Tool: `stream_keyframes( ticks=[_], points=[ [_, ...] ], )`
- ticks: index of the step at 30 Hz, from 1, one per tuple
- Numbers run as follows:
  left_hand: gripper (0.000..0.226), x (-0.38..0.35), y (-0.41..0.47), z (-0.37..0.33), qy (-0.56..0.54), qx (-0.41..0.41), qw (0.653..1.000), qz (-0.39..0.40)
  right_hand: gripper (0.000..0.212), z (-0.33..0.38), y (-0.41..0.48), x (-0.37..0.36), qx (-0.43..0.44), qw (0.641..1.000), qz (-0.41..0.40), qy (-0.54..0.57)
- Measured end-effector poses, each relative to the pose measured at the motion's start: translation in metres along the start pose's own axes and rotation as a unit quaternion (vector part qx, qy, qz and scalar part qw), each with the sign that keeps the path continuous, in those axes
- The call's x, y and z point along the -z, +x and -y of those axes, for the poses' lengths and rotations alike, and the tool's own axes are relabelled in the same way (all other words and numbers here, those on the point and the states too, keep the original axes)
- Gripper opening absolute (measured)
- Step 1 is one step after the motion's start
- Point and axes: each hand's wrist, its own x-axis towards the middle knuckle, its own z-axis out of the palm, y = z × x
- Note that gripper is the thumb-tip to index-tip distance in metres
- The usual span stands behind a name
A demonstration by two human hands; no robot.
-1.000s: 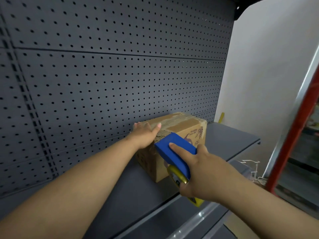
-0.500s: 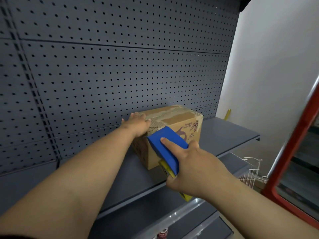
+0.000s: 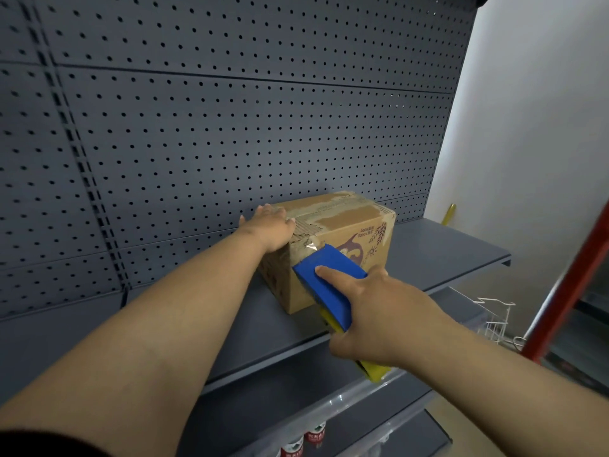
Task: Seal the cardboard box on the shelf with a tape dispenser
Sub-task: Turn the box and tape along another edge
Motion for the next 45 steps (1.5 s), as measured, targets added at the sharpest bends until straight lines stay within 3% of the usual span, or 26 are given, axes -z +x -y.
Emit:
stream_keyframes(
  ticks=[4, 7, 10, 14, 20, 25, 28, 30, 34, 37, 39, 41, 43, 45],
  points=[
    [0.058, 0.000, 0.001, 0.001, -0.011, -0.001, 1.000, -0.001, 0.080, 0.003, 0.026, 0.008, -0.003, 1.000, -0.005, 0.011],
    [0.058, -0.001, 0.004, 0.003, -0.006, 0.002, 1.000, 0.003, 0.077, 0.008, 0.035, 0.017, 0.004, 0.996, 0.007, 0.086],
    [0.058, -0.001, 0.004, 0.003, -0.003, -0.007, 1.000, 0.001, 0.074, 0.012, 0.040, 0.026, 0.005, 0.999, 0.002, 0.044],
    [0.058, 0.000, 0.001, 0.005, -0.004, -0.009, 1.000, -0.002, 0.054, 0.016, 0.040, 0.038, 0.026, 0.995, 0.032, 0.086],
    [0.056, 0.003, 0.001, 0.000, 0.007, -0.011, 1.000, -0.001, 0.061, 0.024, 0.029, 0.053, 0.073, 0.995, -0.001, -0.061],
    [0.055, 0.005, -0.005, -0.001, -0.023, -0.025, 0.999, 0.005, 0.061, 0.022, 0.036, 0.042, 0.054, 0.997, 0.001, -0.049],
    [0.055, 0.008, -0.011, -0.001, -0.033, -0.025, 0.999, 0.014, 0.034, 0.009, 0.033, 0.018, 0.002, 0.982, 0.096, -0.160],
    [0.055, 0.009, -0.008, 0.000, -0.043, -0.026, 0.999, 0.015, 0.037, -0.003, 0.026, -0.008, -0.010, 0.980, 0.124, -0.152],
    [0.053, 0.003, -0.005, 0.002, -0.064, -0.031, 0.997, -0.019, 0.064, -0.020, 0.034, 0.001, -0.028, 0.999, -0.023, -0.005],
    [0.052, -0.013, -0.006, 0.007, -0.103, -0.086, 0.985, -0.111, 0.072, -0.034, 0.049, 0.028, -0.043, 0.993, -0.099, 0.043],
    [0.054, -0.026, -0.011, 0.008, -0.190, -0.125, 0.960, -0.163, 0.072, -0.042, 0.052, 0.037, -0.047, 0.987, -0.138, 0.068],
    [0.071, -0.035, -0.014, 0.009, -0.233, -0.160, 0.941, -0.188, 0.070, -0.049, 0.056, 0.042, -0.054, 0.977, -0.173, 0.115],
    [0.104, -0.041, -0.013, 0.014, -0.191, -0.208, 0.942, -0.182, 0.070, -0.056, 0.060, 0.044, -0.052, 0.963, -0.199, 0.175],
    [0.121, -0.042, -0.010, 0.018, -0.145, -0.213, 0.950, -0.176, 0.071, -0.063, 0.061, 0.043, -0.046, 0.953, -0.212, 0.211]
  ],
)
